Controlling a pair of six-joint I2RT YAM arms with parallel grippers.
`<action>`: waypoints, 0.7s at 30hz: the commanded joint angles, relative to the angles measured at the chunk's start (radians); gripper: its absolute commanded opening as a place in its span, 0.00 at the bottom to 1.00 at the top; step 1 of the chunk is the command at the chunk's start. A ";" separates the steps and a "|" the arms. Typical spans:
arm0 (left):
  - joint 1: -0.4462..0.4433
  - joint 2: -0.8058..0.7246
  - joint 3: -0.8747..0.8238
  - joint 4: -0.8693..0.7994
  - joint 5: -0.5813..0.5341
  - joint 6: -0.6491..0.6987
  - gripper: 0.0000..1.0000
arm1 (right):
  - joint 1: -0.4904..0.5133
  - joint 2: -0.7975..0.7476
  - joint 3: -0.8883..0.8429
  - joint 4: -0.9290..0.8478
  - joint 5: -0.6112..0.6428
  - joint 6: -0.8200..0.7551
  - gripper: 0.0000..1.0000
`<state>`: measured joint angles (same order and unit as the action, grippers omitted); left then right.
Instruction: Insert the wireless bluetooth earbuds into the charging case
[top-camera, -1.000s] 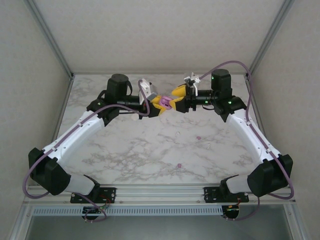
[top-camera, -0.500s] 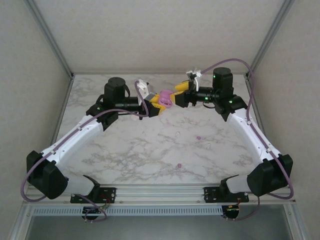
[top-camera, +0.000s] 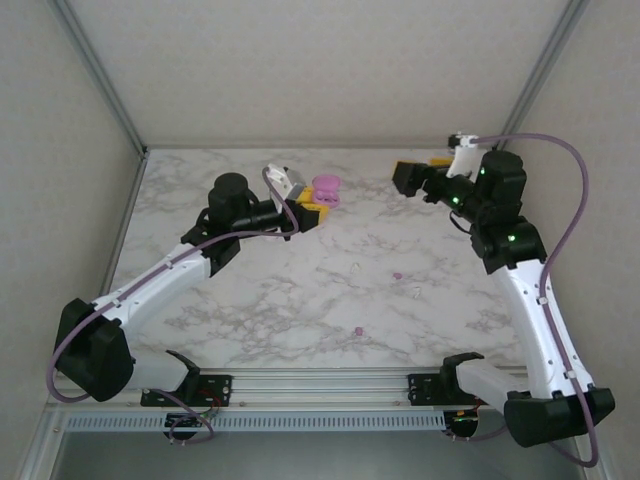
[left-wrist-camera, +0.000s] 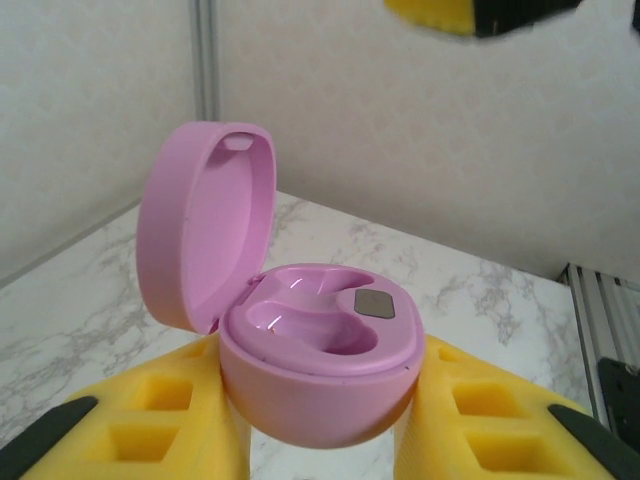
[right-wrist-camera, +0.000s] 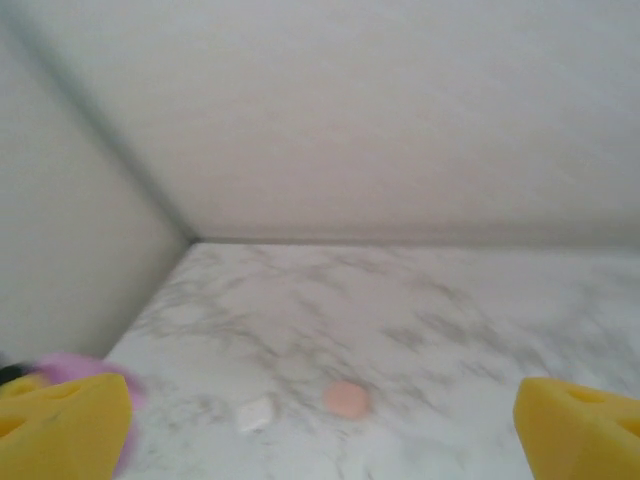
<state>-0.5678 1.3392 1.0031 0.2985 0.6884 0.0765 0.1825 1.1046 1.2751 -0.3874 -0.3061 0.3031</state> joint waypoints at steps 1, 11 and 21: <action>-0.007 -0.044 -0.016 0.090 -0.034 -0.046 0.24 | -0.060 0.086 -0.064 -0.275 0.129 0.192 0.96; -0.007 -0.081 -0.043 0.094 -0.070 -0.044 0.24 | 0.007 0.229 -0.336 -0.269 0.055 0.470 0.57; -0.007 -0.093 -0.040 0.079 -0.069 -0.033 0.24 | 0.109 0.361 -0.398 -0.216 0.141 0.573 0.51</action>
<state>-0.5686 1.2766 0.9657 0.3561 0.6216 0.0479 0.2867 1.4406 0.8890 -0.6273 -0.2153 0.8272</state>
